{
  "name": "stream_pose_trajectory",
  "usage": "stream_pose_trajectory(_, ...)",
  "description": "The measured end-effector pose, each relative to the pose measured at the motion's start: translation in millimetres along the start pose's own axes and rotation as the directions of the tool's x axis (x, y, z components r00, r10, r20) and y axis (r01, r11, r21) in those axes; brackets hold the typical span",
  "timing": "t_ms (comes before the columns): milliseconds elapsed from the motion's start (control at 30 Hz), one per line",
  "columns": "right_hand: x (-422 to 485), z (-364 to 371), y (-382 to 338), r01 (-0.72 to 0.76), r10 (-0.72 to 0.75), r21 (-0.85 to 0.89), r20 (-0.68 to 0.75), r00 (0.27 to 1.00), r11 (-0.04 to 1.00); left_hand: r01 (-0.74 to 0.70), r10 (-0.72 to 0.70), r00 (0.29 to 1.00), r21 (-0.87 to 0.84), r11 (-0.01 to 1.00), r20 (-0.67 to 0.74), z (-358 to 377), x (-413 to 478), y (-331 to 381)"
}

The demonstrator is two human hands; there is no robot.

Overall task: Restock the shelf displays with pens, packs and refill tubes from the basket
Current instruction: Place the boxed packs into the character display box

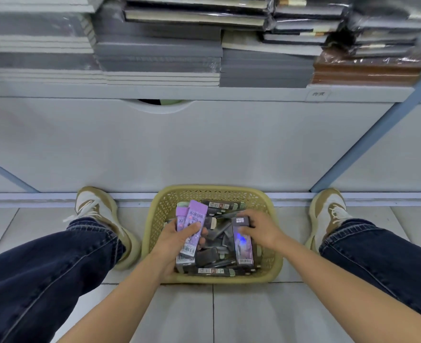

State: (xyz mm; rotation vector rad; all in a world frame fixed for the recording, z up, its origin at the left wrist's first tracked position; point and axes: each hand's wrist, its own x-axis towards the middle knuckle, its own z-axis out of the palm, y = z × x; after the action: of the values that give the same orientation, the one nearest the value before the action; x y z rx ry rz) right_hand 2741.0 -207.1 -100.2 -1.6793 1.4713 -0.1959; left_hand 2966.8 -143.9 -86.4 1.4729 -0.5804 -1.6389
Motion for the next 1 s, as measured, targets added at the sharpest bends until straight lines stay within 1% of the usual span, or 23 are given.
stream_pose_trajectory(67, -6, -13, -30, 0.096, -0.092, 0.140, -0.036, 0.995, 0.986, -0.053, 0.053, 0.999, 0.005, 0.999, 0.002, 0, -8, 16)
stream_pose_trajectory(167, -14, -34, -86, 0.239, -0.214, 0.311, -0.113, 0.970, 0.920, -0.154, 0.156, 0.986, 0.031, 0.988, -0.054, 1, -23, 54)
stream_pose_trajectory(200, -17, -42, -106, 0.288, -0.254, 0.339, -0.141, 0.957, 0.896, -0.184, 0.186, 0.980, 0.032, 0.982, -0.070, 0, -29, 69)
stream_pose_trajectory(267, -26, -60, -149, 0.380, -0.333, 0.339, -0.190, 0.924, 0.861, -0.271, 0.273, 0.960, 0.048, 0.961, -0.065, -2, -43, 106)
stream_pose_trajectory(433, -53, -105, -252, 0.605, -0.533, 0.273, -0.296, 0.793, 0.748, -0.491, 0.494, 0.866, 0.061, 0.869, -0.072, -9, -88, 214)
stream_pose_trajectory(533, -69, -133, -307, 0.723, -0.632, 0.210, -0.367, 0.682, 0.658, -0.579, 0.580, 0.810, 0.039, 0.815, -0.084, -18, -121, 273)
stream_pose_trajectory(633, -83, -162, -356, 0.803, -0.690, 0.127, -0.445, 0.570, 0.582, -0.680, 0.679, 0.725, 0.036, 0.732, -0.112, -29, -149, 322)
stream_pose_trajectory(733, -94, -193, -401, 0.854, -0.712, 0.026, -0.538, 0.450, 0.520, -0.762, 0.764, 0.639, 0.062, 0.645, -0.093, -37, -172, 365)
stream_pose_trajectory(800, -99, -214, -426, 0.878, -0.713, -0.054, -0.608, 0.349, 0.476, -0.806, 0.810, 0.582, 0.078, 0.587, -0.070, -39, -181, 389)
stream_pose_trajectory(867, -100, -233, -448, 0.877, -0.708, -0.144, -0.655, 0.263, 0.459, -0.832, 0.836, 0.545, 0.078, 0.549, -0.062, -40, -185, 406)
stream_pose_trajectory(933, -96, -249, -465, 0.854, -0.712, -0.219, -0.666, 0.223, 0.472, -0.843, 0.846, 0.531, 0.076, 0.533, -0.055, -40, -183, 418)
stream_pose_trajectory(1000, -89, -259, -478, 0.804, -0.731, -0.302, -0.646, 0.223, 0.512, -0.845, 0.851, 0.525, 0.097, 0.526, -0.038, -38, -177, 423)
